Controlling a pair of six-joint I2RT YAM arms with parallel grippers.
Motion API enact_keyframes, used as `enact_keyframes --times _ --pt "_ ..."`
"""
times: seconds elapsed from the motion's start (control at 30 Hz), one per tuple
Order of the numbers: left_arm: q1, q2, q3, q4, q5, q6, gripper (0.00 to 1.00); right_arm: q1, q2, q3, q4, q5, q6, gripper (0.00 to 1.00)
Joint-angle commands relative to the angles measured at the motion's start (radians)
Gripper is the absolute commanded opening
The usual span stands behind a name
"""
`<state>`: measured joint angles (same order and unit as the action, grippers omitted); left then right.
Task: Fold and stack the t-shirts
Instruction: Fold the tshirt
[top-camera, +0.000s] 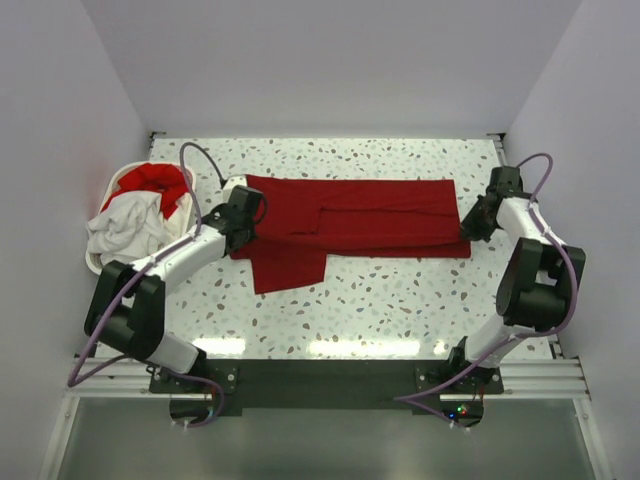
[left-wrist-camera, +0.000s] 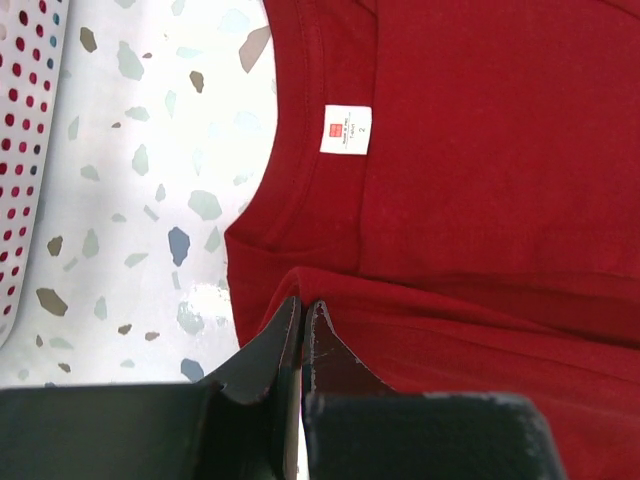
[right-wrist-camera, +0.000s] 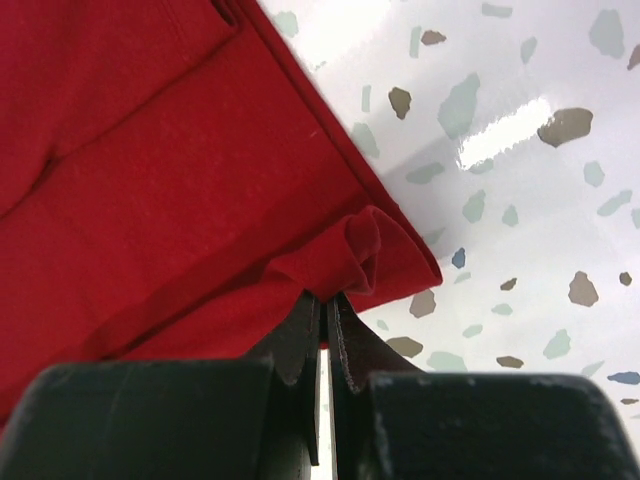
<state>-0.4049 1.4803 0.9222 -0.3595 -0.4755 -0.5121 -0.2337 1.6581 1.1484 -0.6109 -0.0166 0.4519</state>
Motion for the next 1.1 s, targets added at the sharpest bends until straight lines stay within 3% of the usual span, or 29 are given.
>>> enact_keyframes --times 0.0,0.5,0.83,0.93,1.07 --pt "0.040 0.037 0.059 0.047 -0.017 0.044 0.00 0.005 0.029 0.065 0.030 0.043 -0.025 0.00" --pt "0.094 0.153 0.076 0.114 0.025 0.066 0.00 0.027 0.158 0.111 0.086 0.063 -0.027 0.01" --pt "0.094 0.184 0.121 0.128 0.002 0.096 0.00 0.036 0.206 0.132 0.100 0.069 -0.032 0.06" --pt "0.094 0.189 0.127 0.128 0.003 0.107 0.00 0.036 0.212 0.134 0.100 0.075 -0.033 0.11" --pt "0.094 0.202 0.130 0.137 0.003 0.119 0.05 0.037 0.213 0.137 0.106 0.079 -0.033 0.12"
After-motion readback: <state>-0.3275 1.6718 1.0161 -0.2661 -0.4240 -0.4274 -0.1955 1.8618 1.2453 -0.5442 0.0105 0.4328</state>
